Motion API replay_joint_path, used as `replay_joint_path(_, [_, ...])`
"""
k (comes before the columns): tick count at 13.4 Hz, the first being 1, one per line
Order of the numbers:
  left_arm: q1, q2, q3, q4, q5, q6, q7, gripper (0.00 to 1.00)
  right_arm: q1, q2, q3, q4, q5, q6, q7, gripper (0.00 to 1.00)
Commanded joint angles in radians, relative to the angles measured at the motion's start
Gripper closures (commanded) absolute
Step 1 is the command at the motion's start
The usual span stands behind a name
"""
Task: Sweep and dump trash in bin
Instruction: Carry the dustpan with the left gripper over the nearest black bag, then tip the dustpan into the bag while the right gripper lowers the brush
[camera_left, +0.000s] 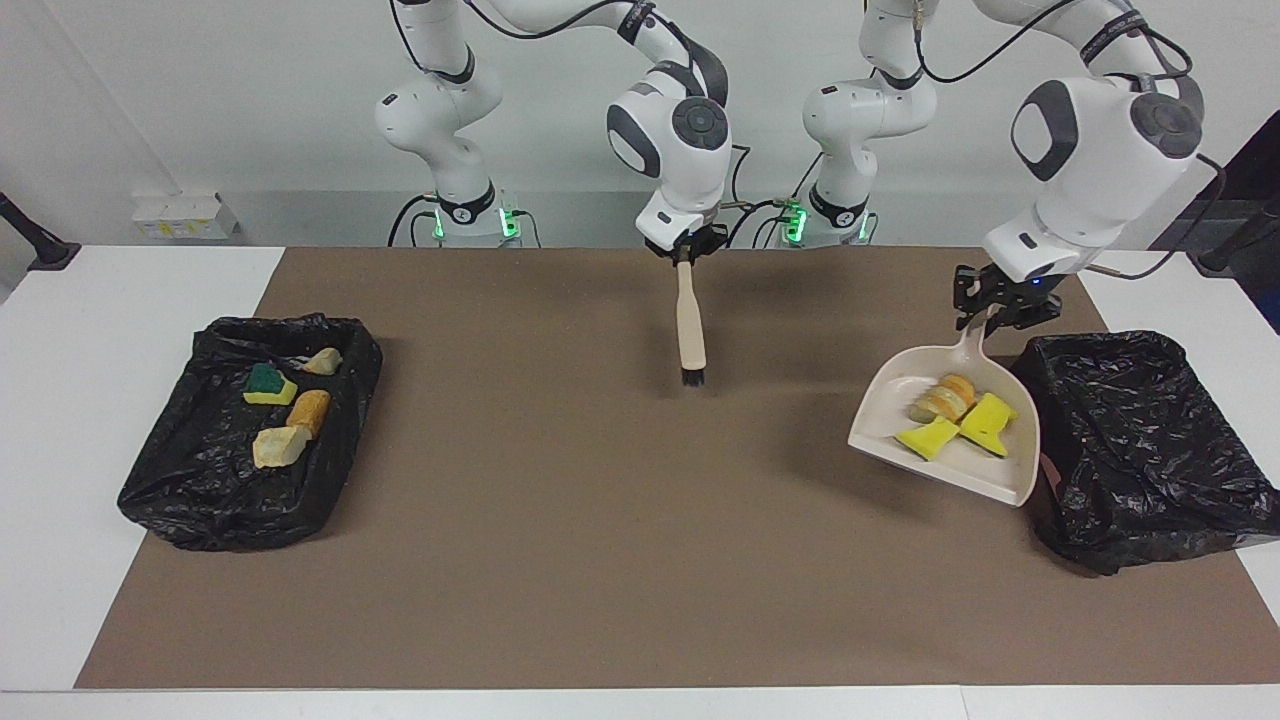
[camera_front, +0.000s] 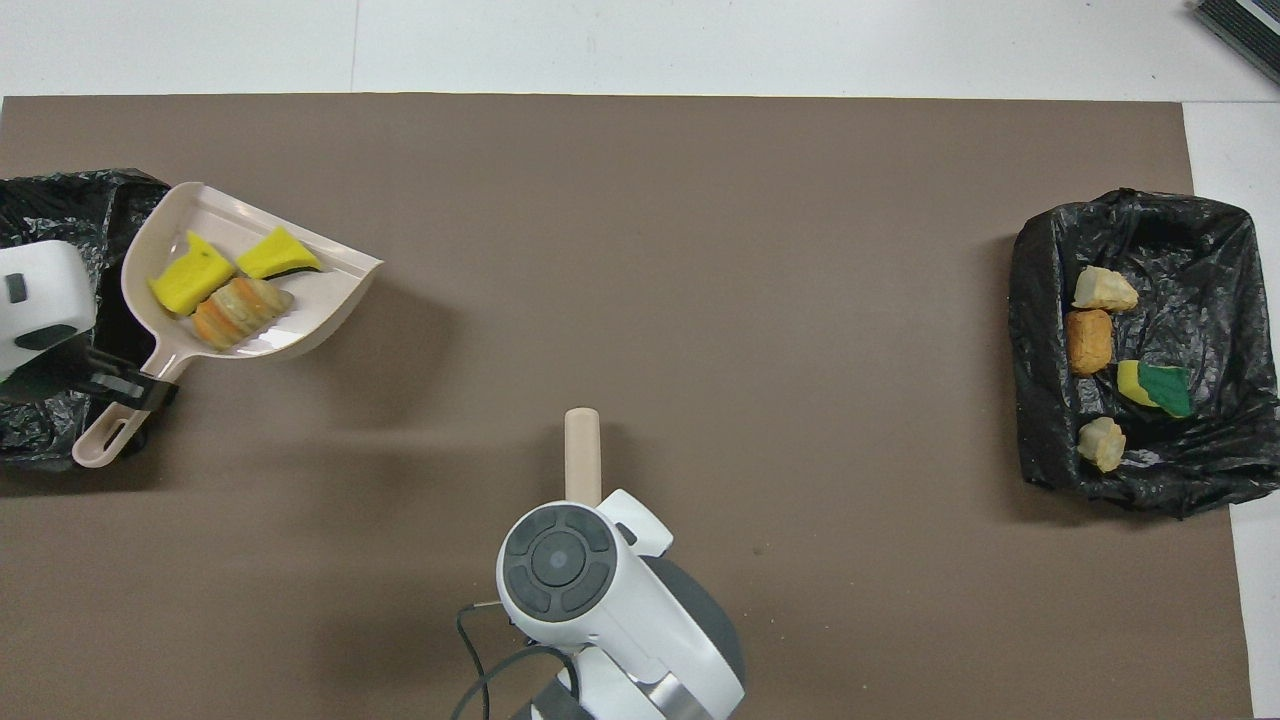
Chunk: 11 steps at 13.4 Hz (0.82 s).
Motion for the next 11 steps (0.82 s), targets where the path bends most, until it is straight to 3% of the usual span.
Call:
replay_joint_path(1, [0.106,0.012,0.0,0.061,0.013,-0.036,0.029,1.0,0.036,0.036,-0.002,-0.015,0.015,0.067,0.037,1.0])
replay_joint_path(4, [0.227,0.046,0.001,0.122,0.035,-0.021,0.177,1.0,0.064,0.025,-0.002,-0.044,0.009,0.08,0.042,1.0])
replay_joint_path(5, [0.268,0.052,0.002,0.137,0.036,-0.019,0.217,1.0,0.064,0.027,-0.004,-0.043,0.009,0.077,0.049,0.78])
replay_joint_path(6, [0.311,0.056,0.002,0.144,0.055,-0.01,0.275,1.0,0.066,0.027,-0.004,-0.035,-0.012,0.061,0.06,0.01])
replay_joint_path(8, [0.371,0.061,0.004,0.156,0.117,0.048,0.424,1.0,0.064,0.036,-0.004,0.012,-0.061,0.0,0.06,0.0])
replay_joint_path(11, [0.382,0.102,0.025,0.164,0.286,0.153,0.59,1.0,0.049,0.036,-0.005,0.049,-0.12,-0.044,0.048,0.0])
